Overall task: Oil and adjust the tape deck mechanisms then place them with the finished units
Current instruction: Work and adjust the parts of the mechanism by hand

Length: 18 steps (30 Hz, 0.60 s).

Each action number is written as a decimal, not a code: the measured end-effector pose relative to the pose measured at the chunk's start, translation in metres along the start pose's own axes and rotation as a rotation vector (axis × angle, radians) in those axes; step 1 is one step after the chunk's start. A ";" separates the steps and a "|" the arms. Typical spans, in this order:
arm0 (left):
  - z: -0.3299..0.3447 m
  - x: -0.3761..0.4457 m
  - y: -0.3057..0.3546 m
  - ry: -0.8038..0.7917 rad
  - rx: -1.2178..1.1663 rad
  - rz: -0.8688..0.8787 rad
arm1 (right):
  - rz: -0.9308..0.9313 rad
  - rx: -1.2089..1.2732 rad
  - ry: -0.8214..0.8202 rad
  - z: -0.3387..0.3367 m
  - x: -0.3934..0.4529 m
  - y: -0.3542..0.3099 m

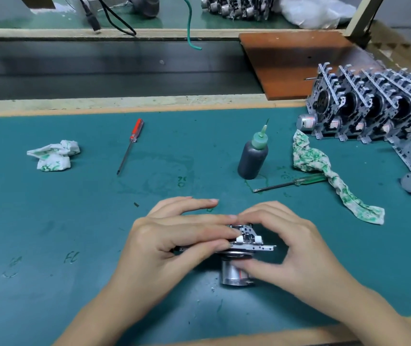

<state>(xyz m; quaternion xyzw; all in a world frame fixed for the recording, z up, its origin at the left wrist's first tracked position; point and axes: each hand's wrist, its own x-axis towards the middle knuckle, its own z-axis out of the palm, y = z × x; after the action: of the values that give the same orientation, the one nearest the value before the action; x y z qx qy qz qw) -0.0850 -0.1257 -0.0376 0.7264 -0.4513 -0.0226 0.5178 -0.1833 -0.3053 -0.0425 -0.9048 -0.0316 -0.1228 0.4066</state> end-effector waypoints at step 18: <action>-0.001 0.000 0.001 -0.009 0.004 -0.001 | 0.139 0.317 -0.020 0.005 0.007 0.003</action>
<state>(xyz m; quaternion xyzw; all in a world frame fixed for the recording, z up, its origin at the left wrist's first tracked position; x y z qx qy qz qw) -0.0850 -0.1251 -0.0365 0.7274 -0.4533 -0.0251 0.5145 -0.1748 -0.3032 -0.0460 -0.8305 0.0080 -0.0791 0.5512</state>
